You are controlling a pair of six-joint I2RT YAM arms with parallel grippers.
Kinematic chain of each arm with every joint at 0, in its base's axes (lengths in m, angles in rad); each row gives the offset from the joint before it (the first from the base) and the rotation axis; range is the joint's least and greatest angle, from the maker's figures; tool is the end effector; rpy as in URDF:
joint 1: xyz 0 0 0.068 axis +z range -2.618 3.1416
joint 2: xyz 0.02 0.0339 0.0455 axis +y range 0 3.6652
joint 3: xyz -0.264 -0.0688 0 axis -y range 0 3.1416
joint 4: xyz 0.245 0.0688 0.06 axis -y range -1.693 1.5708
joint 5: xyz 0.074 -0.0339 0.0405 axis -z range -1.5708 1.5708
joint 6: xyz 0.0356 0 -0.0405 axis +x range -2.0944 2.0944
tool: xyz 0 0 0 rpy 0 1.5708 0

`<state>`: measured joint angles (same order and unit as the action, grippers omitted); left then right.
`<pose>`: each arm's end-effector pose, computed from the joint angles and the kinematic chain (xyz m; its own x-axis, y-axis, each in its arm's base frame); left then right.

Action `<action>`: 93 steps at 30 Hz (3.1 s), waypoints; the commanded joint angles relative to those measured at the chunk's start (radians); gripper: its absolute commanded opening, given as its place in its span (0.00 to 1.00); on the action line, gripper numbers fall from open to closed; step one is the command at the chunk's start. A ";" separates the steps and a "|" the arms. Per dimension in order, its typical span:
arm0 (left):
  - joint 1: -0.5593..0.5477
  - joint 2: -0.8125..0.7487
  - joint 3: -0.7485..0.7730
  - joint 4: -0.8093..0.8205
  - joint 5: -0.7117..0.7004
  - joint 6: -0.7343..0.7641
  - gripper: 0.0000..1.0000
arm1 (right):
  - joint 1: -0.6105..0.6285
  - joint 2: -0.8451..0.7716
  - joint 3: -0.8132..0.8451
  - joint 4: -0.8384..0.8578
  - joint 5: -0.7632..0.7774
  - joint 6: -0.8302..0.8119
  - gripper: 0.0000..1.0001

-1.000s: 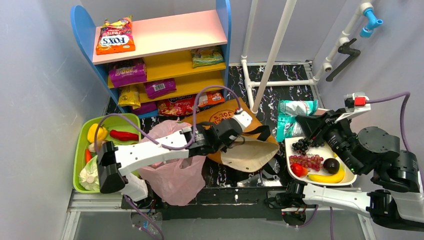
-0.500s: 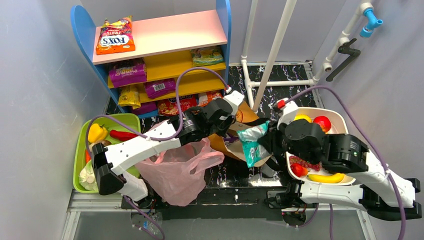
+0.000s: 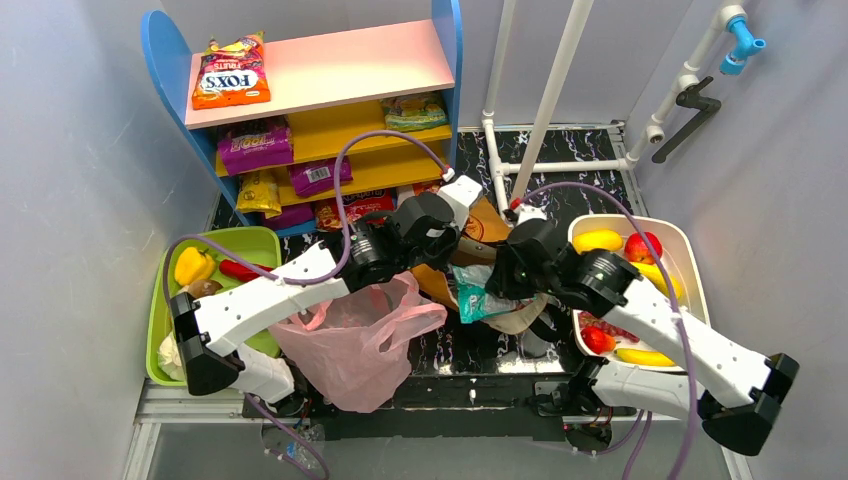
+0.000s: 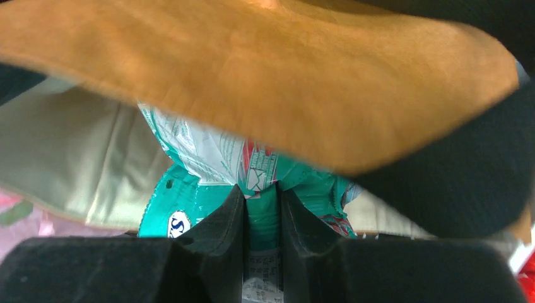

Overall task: Place the food into the grocery bag and tie it
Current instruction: Adjust the grocery bag at the center of the board, then place the snack in the grocery bag, then adjust the grocery bag at the center of the board.

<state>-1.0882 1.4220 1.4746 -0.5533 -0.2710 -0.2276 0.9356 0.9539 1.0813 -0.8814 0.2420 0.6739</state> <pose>0.1557 -0.2767 0.3954 -0.3850 0.2664 -0.8836 0.6750 0.7342 -0.0728 0.1147 0.1413 0.3452 -0.7404 0.0166 -0.6720 -0.2762 0.9039 0.3267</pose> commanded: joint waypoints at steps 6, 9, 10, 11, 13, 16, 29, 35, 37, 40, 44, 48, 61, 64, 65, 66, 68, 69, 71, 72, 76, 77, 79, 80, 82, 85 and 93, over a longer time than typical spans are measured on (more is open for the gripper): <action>0.007 -0.101 0.010 0.064 0.058 -0.011 0.00 | -0.073 0.094 -0.013 0.327 -0.057 -0.015 0.01; 0.007 -0.108 0.026 0.063 0.050 -0.008 0.00 | -0.073 0.068 -0.092 0.476 0.043 -0.015 0.01; 0.007 -0.108 0.035 0.061 0.046 -0.006 0.00 | -0.074 0.052 -0.126 0.541 0.073 -0.013 0.01; 0.007 -0.107 0.045 0.056 0.046 -0.005 0.00 | -0.074 0.038 -0.164 0.608 0.106 -0.010 0.01; 0.007 -0.101 0.067 0.047 0.042 -0.002 0.00 | -0.073 0.006 -0.232 0.752 0.163 -0.014 0.01; 0.007 -0.092 0.094 0.043 0.036 0.001 0.00 | -0.073 -0.008 -0.337 0.980 0.197 -0.069 0.01; 0.023 -0.082 0.116 0.033 0.000 0.020 0.00 | -0.069 0.105 -0.073 0.533 0.108 -0.204 0.83; 0.030 -0.074 0.085 0.050 0.019 0.004 0.00 | -0.069 -0.044 0.004 0.300 0.103 -0.212 0.84; 0.030 -0.077 0.055 0.068 0.019 -0.009 0.00 | -0.069 -0.079 0.019 0.257 0.096 -0.220 0.84; 0.030 -0.099 0.005 0.104 0.018 -0.039 0.00 | -0.069 -0.104 0.050 0.217 0.079 -0.222 0.84; 0.030 -0.098 0.019 0.053 0.026 -0.052 0.59 | -0.069 -0.113 0.098 0.189 0.045 -0.226 0.84; 0.030 -0.100 0.100 -0.067 0.006 -0.029 0.98 | -0.069 -0.104 0.158 0.182 -0.011 -0.233 0.84; 0.030 -0.271 0.142 -0.310 -0.341 0.016 0.98 | -0.068 0.084 0.317 0.243 -0.222 -0.271 0.85; 0.030 -0.350 0.106 -0.358 -0.443 0.007 0.98 | -0.069 0.145 0.332 0.262 -0.283 -0.273 0.85; 0.030 -0.375 0.100 -0.387 -0.490 -0.003 0.98 | -0.069 0.168 0.335 0.271 -0.306 -0.276 0.85; 0.030 -0.390 0.097 -0.431 -0.532 -0.019 0.98 | -0.069 0.195 0.342 0.278 -0.338 -0.283 0.86; 0.030 -0.420 0.093 -0.526 -0.616 -0.060 0.98 | -0.069 0.261 0.370 0.277 -0.391 -0.298 0.87; 0.030 -0.435 0.092 -0.589 -0.649 -0.087 0.98 | -0.069 0.294 0.385 0.275 -0.423 -0.306 0.87; 0.030 -0.475 0.081 -0.659 -0.696 -0.143 0.98 | -0.069 0.368 0.416 0.275 -0.494 -0.321 0.87; 0.030 -0.508 0.070 -0.677 -0.704 -0.165 0.98 | -0.069 0.401 0.430 0.284 -0.540 -0.332 0.88; 0.030 -0.606 0.007 -0.706 -0.700 -0.222 0.98 | -0.069 0.574 0.520 0.262 -0.658 -0.392 0.89; 0.030 -0.625 -0.003 -0.713 -0.697 -0.234 0.98 | -0.069 0.612 0.547 0.246 -0.674 -0.403 0.89; 0.030 -0.650 -0.017 -0.732 -0.693 -0.264 0.98 | -0.069 0.691 0.600 0.225 -0.701 -0.423 0.89; 0.030 -0.658 -0.023 -0.741 -0.692 -0.273 0.98 | -0.069 0.728 0.628 0.214 -0.714 -0.433 0.89; 0.030 -0.673 -0.033 -0.756 -0.689 -0.287 0.98 | -0.069 0.799 0.685 0.186 -0.751 -0.456 0.90; 0.030 -0.689 -0.041 -0.777 -0.685 -0.306 0.98 | -0.069 0.886 0.756 0.133 -0.775 -0.473 0.90; 0.030 -0.745 -0.085 -0.784 -0.683 -0.318 0.98 | -0.063 0.974 0.747 0.091 -0.791 -0.454 0.91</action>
<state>-1.0622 0.7021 1.4124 -1.3121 -0.9272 -0.5213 0.8700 1.9263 1.8103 -0.7589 -0.5072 0.2287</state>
